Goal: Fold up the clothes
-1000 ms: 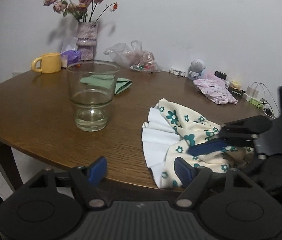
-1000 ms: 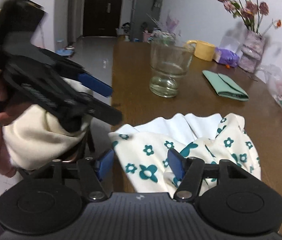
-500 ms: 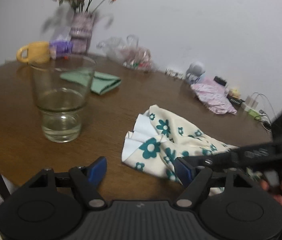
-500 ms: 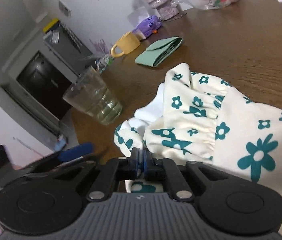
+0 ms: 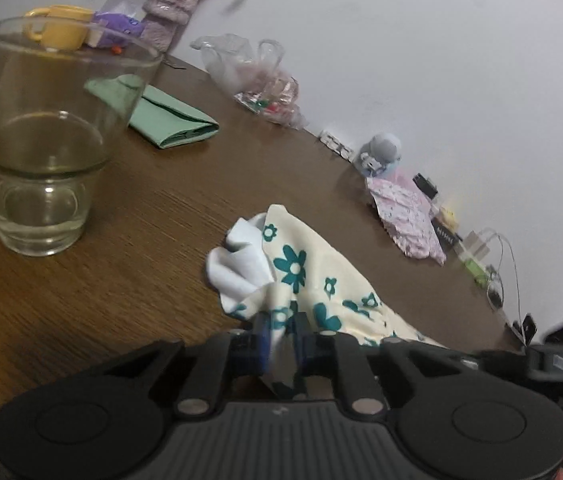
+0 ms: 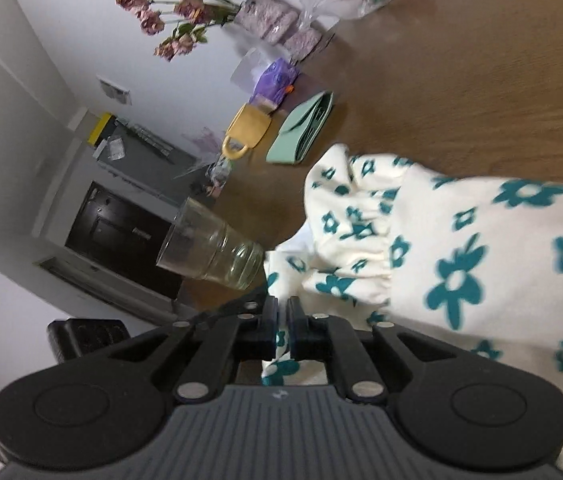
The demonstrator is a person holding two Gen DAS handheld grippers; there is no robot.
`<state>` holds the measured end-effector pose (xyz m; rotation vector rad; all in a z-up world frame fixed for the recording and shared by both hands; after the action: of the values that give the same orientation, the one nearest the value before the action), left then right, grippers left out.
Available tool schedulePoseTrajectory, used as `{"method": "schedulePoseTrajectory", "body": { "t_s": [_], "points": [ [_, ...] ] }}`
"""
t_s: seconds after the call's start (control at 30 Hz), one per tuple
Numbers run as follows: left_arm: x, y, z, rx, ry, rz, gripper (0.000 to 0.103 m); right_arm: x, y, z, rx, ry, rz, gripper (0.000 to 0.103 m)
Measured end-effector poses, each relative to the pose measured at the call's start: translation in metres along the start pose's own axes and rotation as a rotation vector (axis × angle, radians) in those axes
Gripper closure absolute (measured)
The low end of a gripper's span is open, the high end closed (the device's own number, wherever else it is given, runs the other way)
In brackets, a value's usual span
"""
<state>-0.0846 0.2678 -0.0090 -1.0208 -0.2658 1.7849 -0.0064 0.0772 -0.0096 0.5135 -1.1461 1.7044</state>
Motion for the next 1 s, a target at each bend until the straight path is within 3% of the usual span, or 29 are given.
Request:
{"method": "schedulePoseTrajectory", "body": {
  "t_s": [0.07,0.1,0.13,0.3,0.53,0.63,0.77,0.87,0.9,0.97,1.0],
  "points": [
    [-0.003,-0.001,0.001,-0.027,-0.007,-0.005,0.097,0.003,0.000,0.013,-0.031,0.035,0.034,0.083],
    [-0.005,-0.001,0.002,-0.042,-0.011,-0.007,0.098,0.009,0.002,0.026,-0.060,0.098,0.112,0.073],
    [-0.007,-0.002,0.003,-0.058,-0.018,-0.011,0.098,0.016,0.007,0.037,-0.078,0.164,0.198,0.070],
    [-0.032,-0.004,0.010,-0.144,-0.147,-0.139,0.099,0.027,0.048,0.083,-0.058,0.440,0.481,0.066],
    [-0.052,-0.010,-0.011,-0.129,-0.289,-0.255,0.099,-0.013,0.107,0.178,0.000,0.836,0.451,0.061],
    [-0.052,-0.005,-0.017,-0.111,-0.352,-0.277,0.099,-0.028,0.114,0.182,0.045,0.884,0.436,0.067],
    [-0.051,0.015,-0.007,-0.058,-0.422,-0.315,0.100,-0.051,0.082,0.181,0.011,0.908,0.407,0.069],
    [-0.052,0.026,0.012,-0.002,-0.395,-0.362,0.097,-0.066,0.053,0.179,-0.032,0.928,0.382,0.069],
    [-0.053,0.026,0.020,0.002,-0.384,-0.376,0.091,-0.070,0.043,0.178,-0.050,0.935,0.374,0.066],
    [-0.059,0.017,0.039,-0.028,-0.353,-0.383,0.087,-0.078,0.024,0.175,-0.086,0.948,0.359,0.063],
    [-0.068,0.009,0.046,-0.057,-0.326,-0.404,0.080,-0.082,0.014,0.174,-0.104,0.954,0.351,0.062]
  ]
}}
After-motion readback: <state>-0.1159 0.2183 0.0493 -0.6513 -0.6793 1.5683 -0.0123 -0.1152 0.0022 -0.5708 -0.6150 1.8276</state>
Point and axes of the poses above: each gripper's, at about its wrist camera, not at the fingertips, and z roughly against the way its jaws point, x to its left, y to its underside, the point moved 4 cm from there along -z, roughly the way its jaws point, and after that the axes turned 8 degrees about x, right-handed, at the moved point
